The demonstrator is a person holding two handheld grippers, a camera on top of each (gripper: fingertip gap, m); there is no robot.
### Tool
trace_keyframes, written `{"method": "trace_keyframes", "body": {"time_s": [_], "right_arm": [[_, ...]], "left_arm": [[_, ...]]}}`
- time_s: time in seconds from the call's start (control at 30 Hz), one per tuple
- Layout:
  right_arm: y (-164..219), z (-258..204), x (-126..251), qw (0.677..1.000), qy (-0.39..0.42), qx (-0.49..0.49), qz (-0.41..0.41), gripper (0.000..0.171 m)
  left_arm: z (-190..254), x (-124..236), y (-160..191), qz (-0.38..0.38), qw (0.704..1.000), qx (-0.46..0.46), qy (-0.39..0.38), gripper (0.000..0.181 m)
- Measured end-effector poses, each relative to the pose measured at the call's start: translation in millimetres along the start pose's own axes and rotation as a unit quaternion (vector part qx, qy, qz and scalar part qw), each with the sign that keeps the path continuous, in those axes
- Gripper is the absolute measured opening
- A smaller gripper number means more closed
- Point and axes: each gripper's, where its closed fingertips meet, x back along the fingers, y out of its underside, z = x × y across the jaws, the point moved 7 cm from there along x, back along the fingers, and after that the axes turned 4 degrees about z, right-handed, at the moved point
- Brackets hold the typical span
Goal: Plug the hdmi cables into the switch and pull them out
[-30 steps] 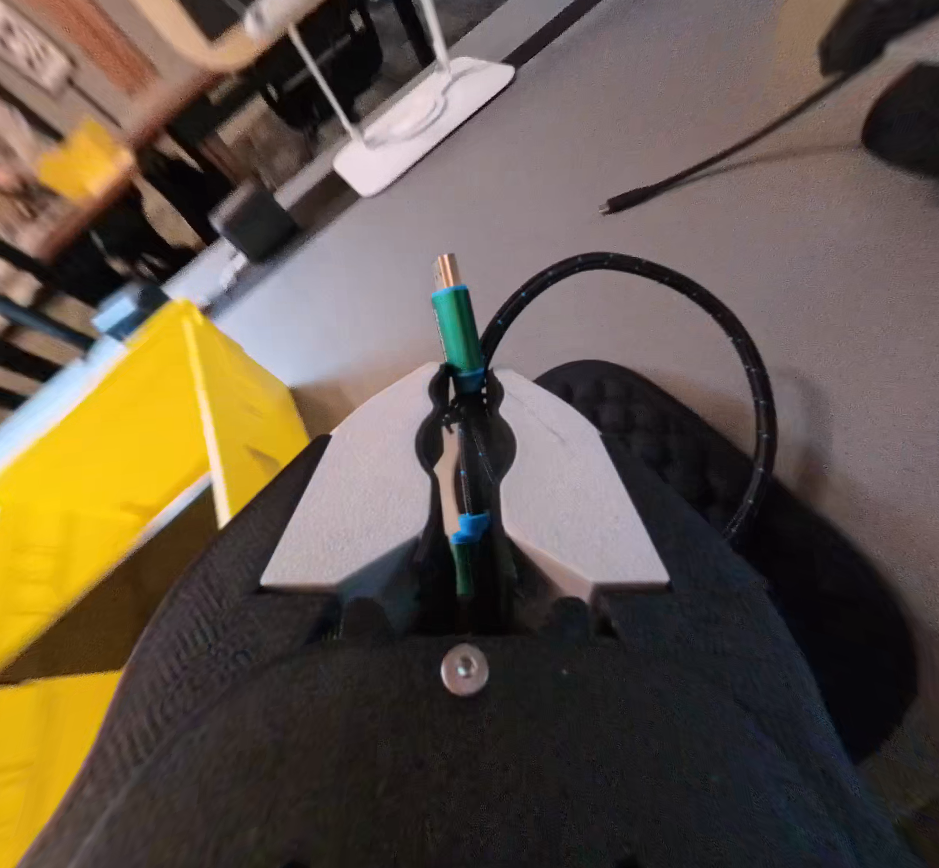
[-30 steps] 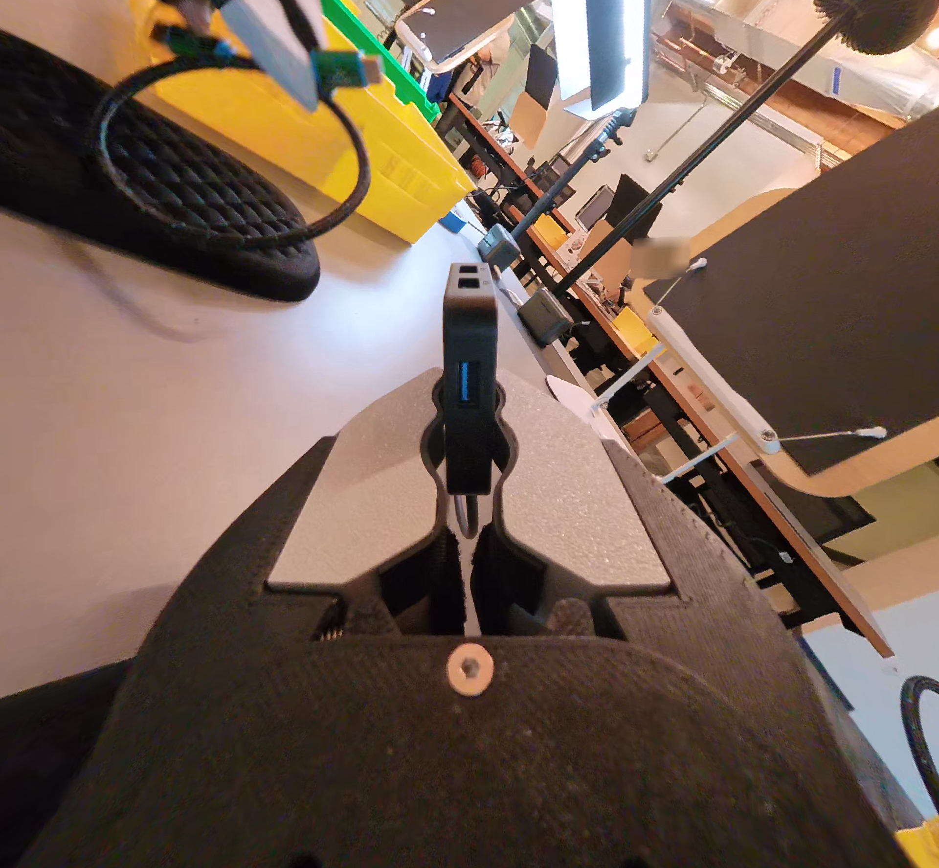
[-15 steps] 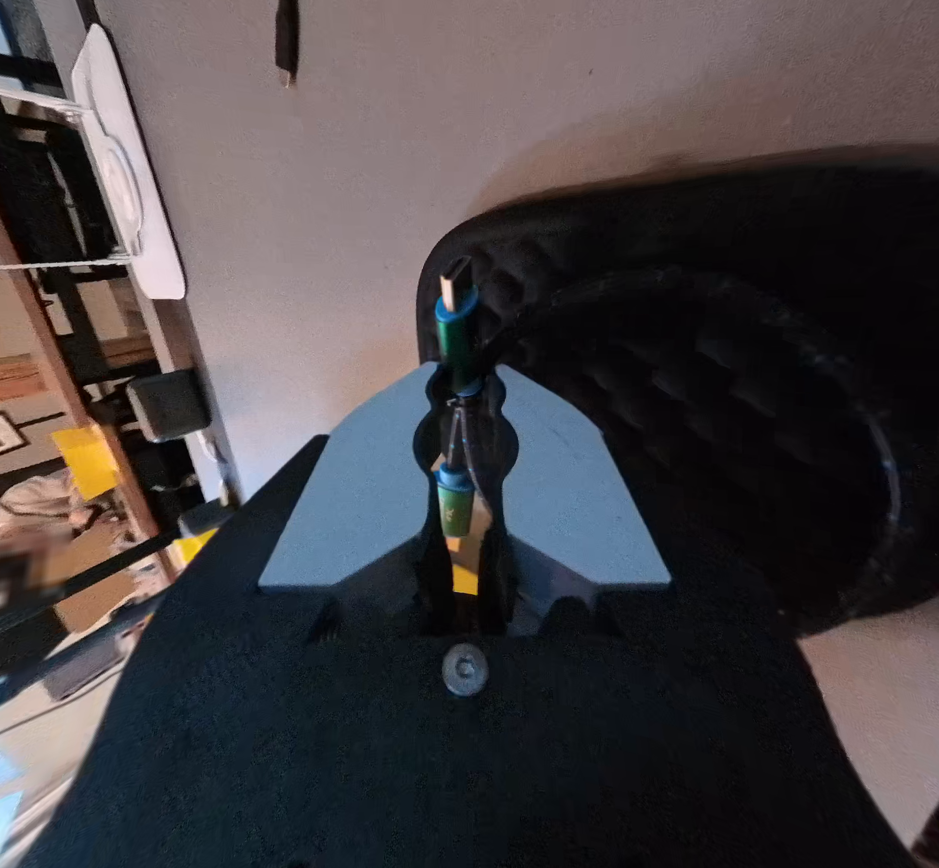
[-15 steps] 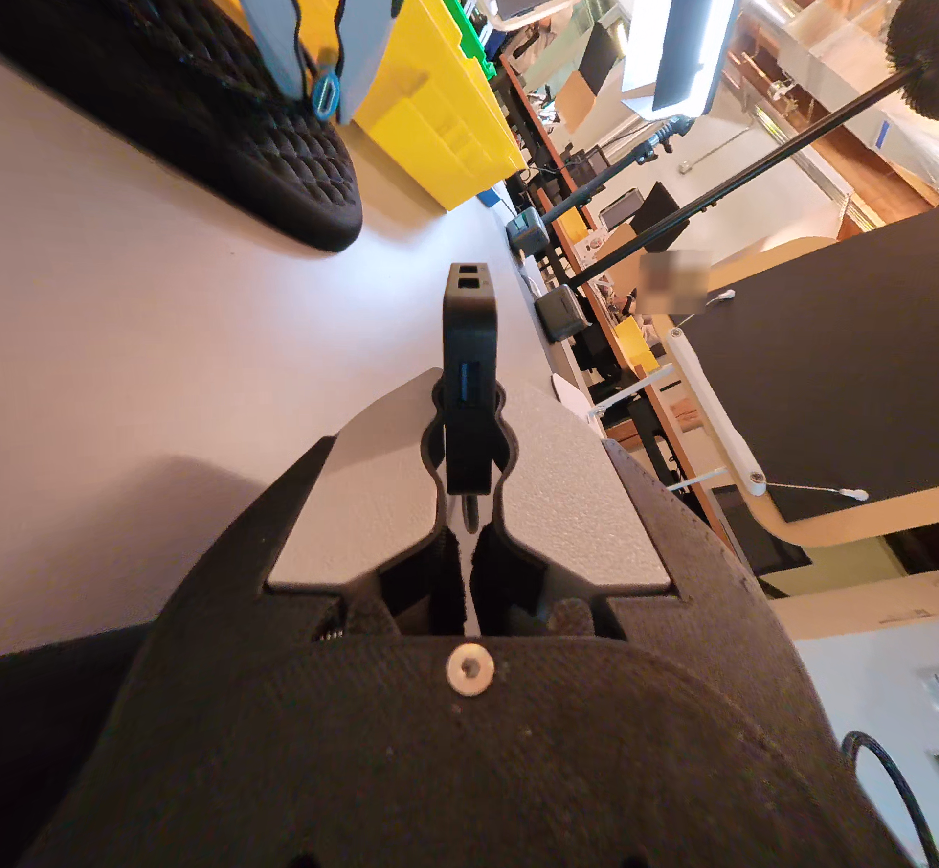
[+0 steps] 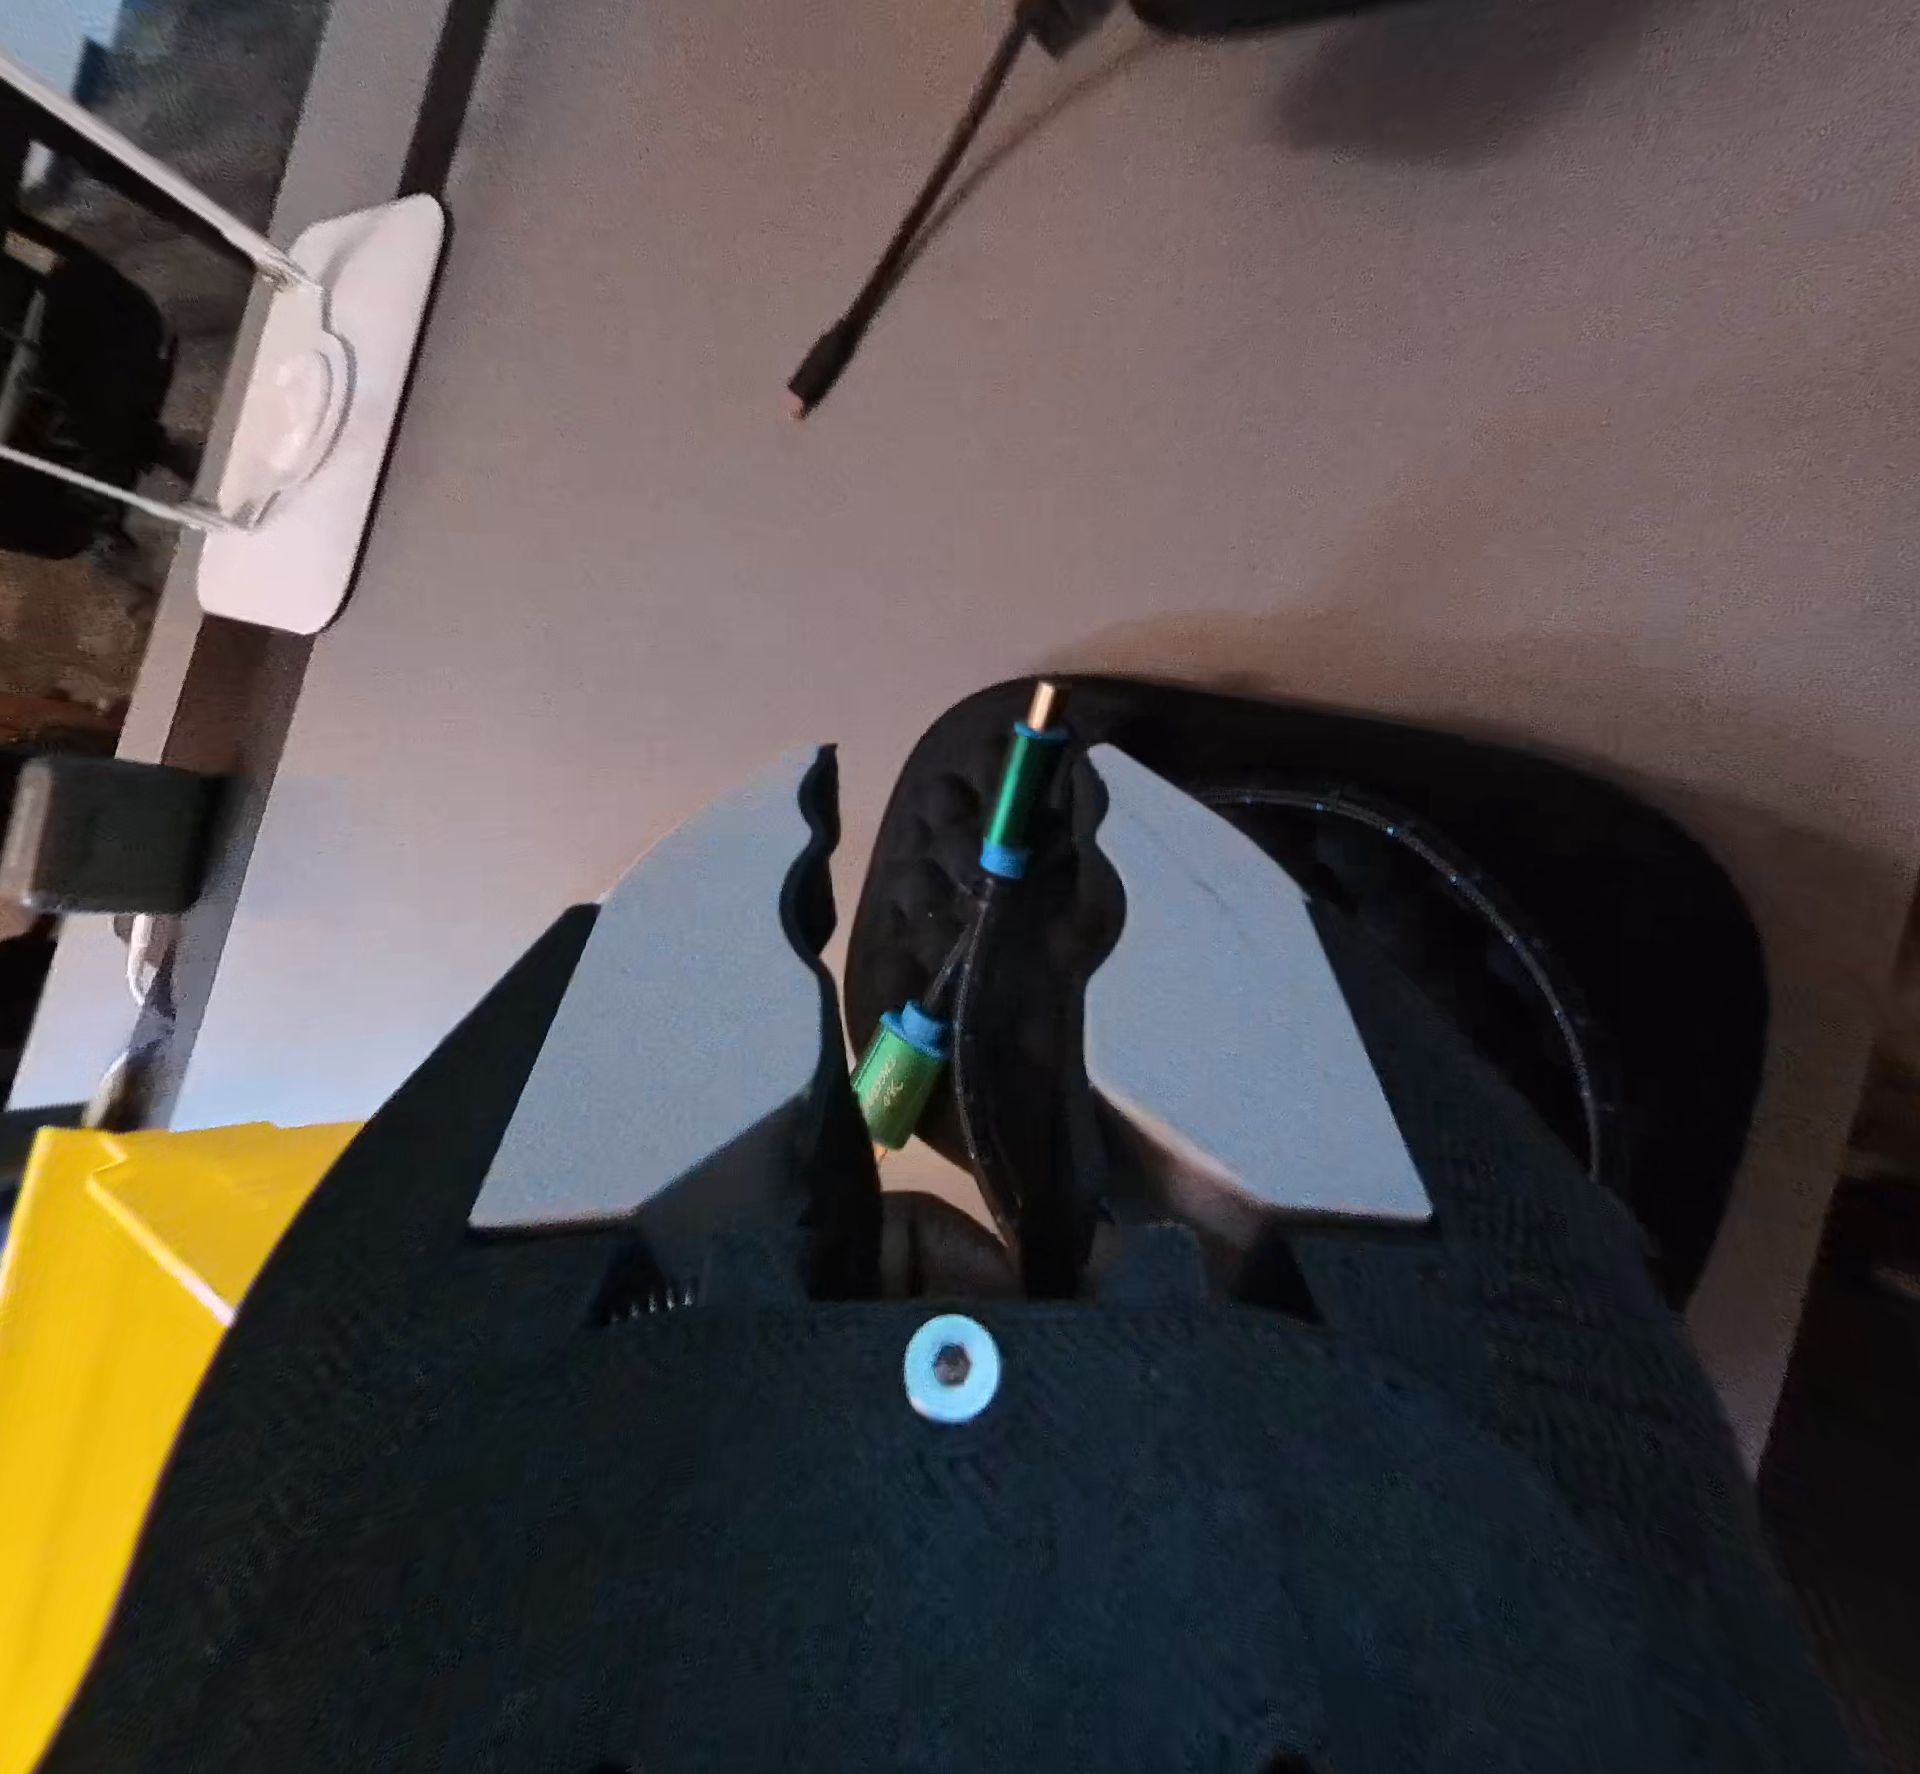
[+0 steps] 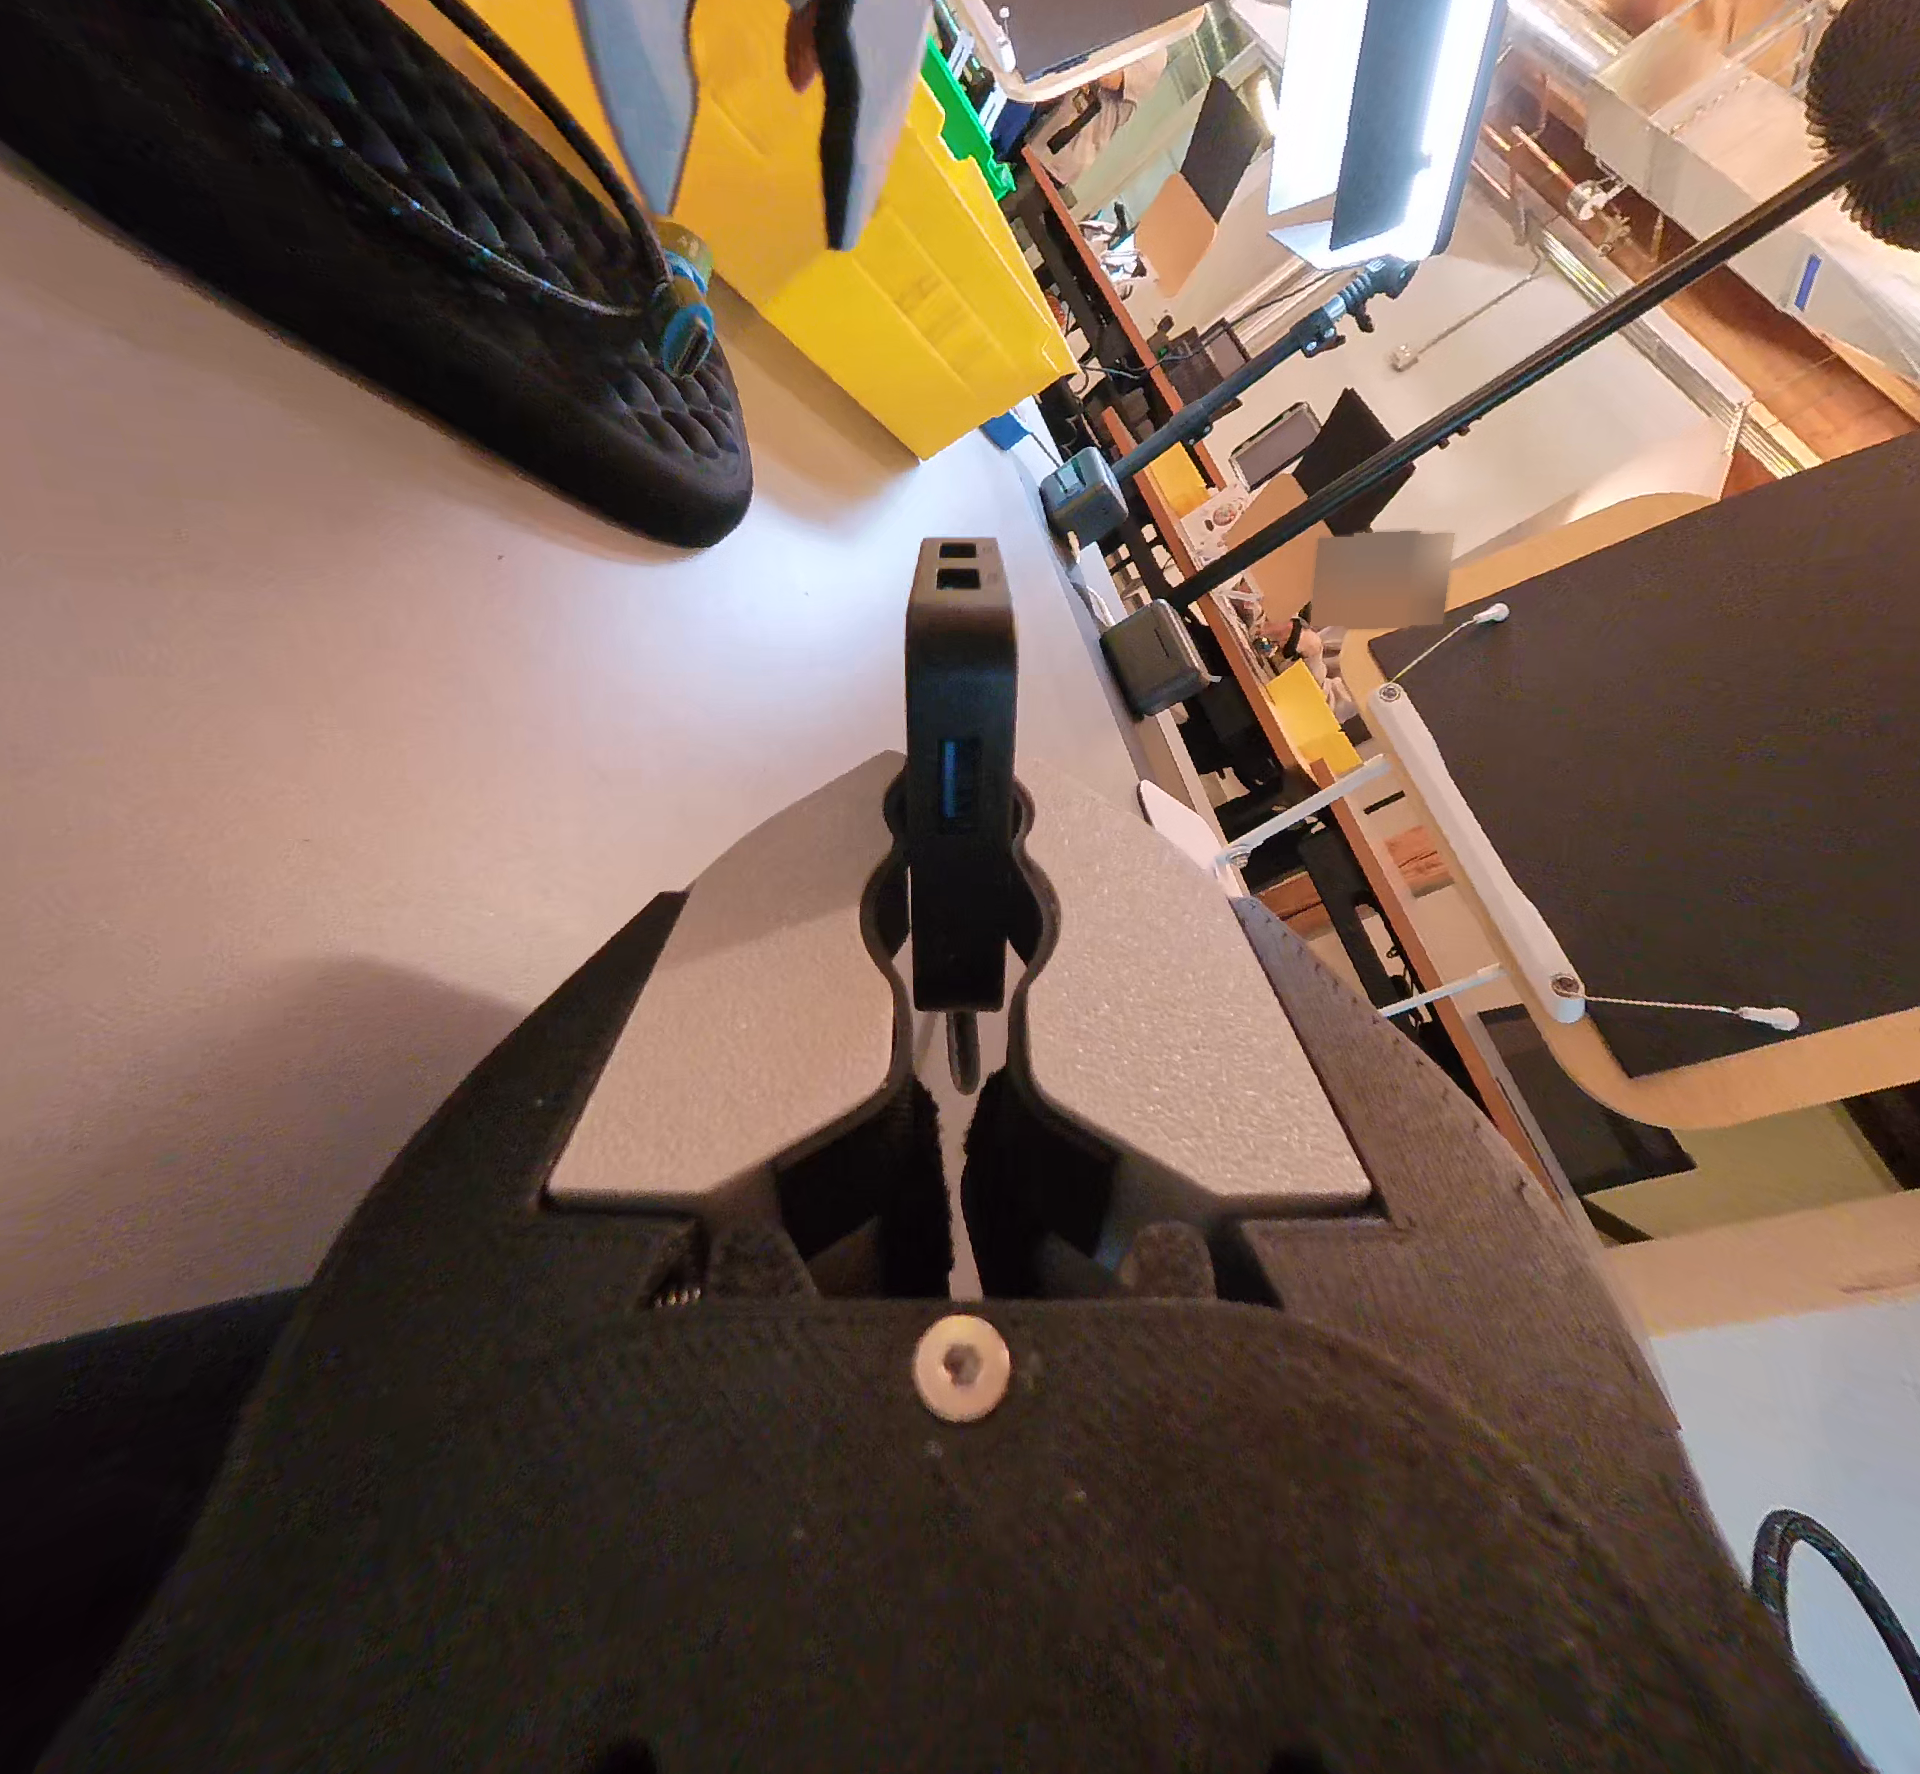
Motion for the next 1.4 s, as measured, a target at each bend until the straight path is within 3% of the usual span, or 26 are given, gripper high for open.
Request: {"method": "trace_keyframes", "body": {"time_s": [0.03,0.07,0.13,0.17,0.3,0.37,0.5,0.6,0.87,1.03,1.2,1.4], "right_arm": [[0,0,0,1.0,-0.001,-0.001,0.0,0.014],[0,0,0,1.0,-0.001,-0.005,0.002,0.035],[1,2,0,1.0,-0.001,-0.023,0.009,0.036],[1,3,1,0.999,0.001,-0.033,0.014,0.014],[-3,9,7,0.997,0.022,-0.052,0.044,0.016],[-12,15,13,0.989,0.026,-0.094,0.109,0.015],[-21,43,40,0.907,0.04,-0.262,0.328,0.013],[-18,56,56,0.865,0.064,-0.296,0.399,0.014],[-16,58,61,0.863,0.078,-0.295,0.404,0.014],[-13,56,59,0.868,0.081,-0.3,0.387,0.014],[-13,53,56,0.872,0.073,-0.305,0.375,0.014],[-15,49,51,0.878,0.051,-0.303,0.366,0.014]], "left_arm": [[-3,2,-2,0.023,1.0,0.018,-0.001,0.043],[-7,4,-3,0.041,0.998,0.041,-0.001,0.043],[-10,5,-2,0.055,0.995,0.084,0.017,0.043],[-11,4,-2,0.058,0.994,0.094,0.018,0.043],[-7,3,0,0.063,0.996,0.068,0.009,0.043],[-3,3,2,0.057,0.997,0.058,0.0,0.043],[2,7,-3,0.071,0.995,0.067,-0.003,0.042],[4,6,-7,0.078,0.994,0.078,0.005,0.042],[1,5,-4,0.071,0.994,0.084,0.019,0.04],[0,10,-2,0.06,0.995,0.071,0.035,0.011],[5,11,10,-0.001,1.0,-0.007,0.001,0.013],[0,-3,11,-0.013,0.999,-0.037,-0.02,0.042]]}}
